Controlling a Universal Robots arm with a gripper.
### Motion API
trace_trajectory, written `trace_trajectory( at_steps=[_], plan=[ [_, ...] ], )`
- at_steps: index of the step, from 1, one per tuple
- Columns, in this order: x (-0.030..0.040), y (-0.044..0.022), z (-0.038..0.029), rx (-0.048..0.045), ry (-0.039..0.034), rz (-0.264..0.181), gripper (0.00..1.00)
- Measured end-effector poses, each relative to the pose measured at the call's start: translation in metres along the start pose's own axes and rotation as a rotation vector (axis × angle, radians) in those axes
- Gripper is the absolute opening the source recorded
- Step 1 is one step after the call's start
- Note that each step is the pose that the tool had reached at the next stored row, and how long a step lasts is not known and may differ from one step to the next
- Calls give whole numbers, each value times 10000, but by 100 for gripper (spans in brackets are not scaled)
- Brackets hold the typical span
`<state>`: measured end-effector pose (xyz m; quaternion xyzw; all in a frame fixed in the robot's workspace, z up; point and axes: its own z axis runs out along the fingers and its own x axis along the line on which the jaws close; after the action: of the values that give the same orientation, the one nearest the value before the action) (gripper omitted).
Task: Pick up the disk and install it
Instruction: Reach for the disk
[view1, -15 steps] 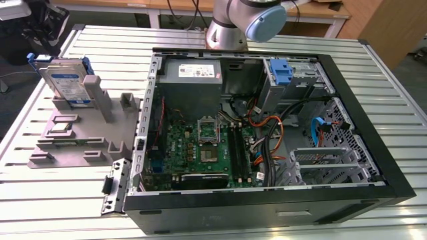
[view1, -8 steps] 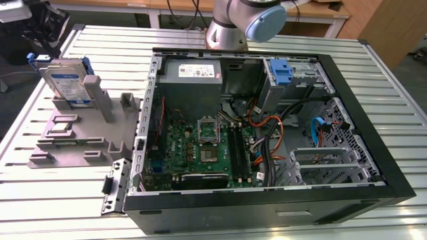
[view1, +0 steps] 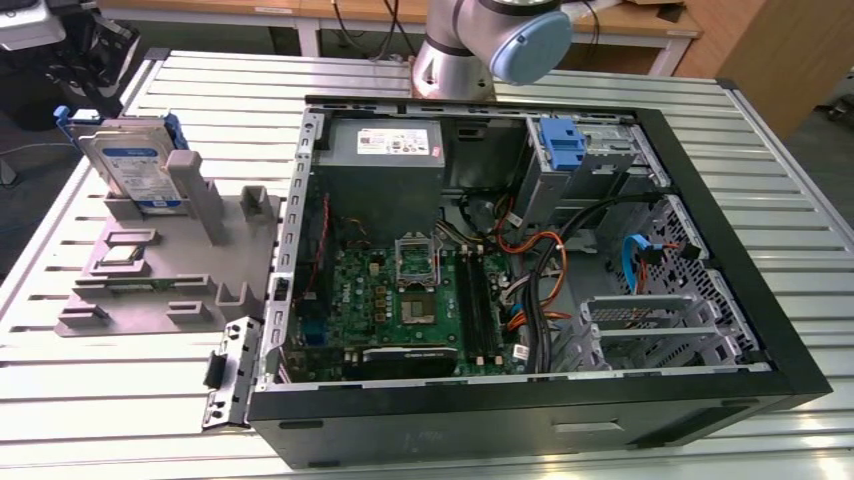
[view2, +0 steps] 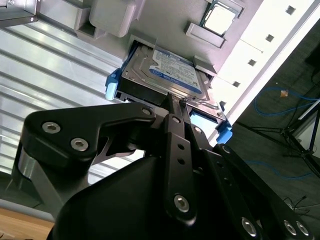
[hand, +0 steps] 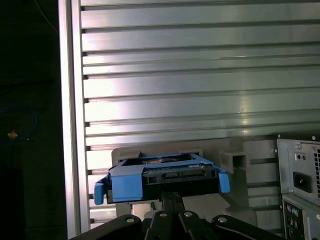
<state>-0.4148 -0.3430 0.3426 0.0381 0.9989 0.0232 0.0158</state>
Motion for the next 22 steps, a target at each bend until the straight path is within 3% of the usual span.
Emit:
trace_trajectory(
  at_steps=[22],
  plan=[
    [2, -1, 20, -10, 9, -211, 10]
  ],
)
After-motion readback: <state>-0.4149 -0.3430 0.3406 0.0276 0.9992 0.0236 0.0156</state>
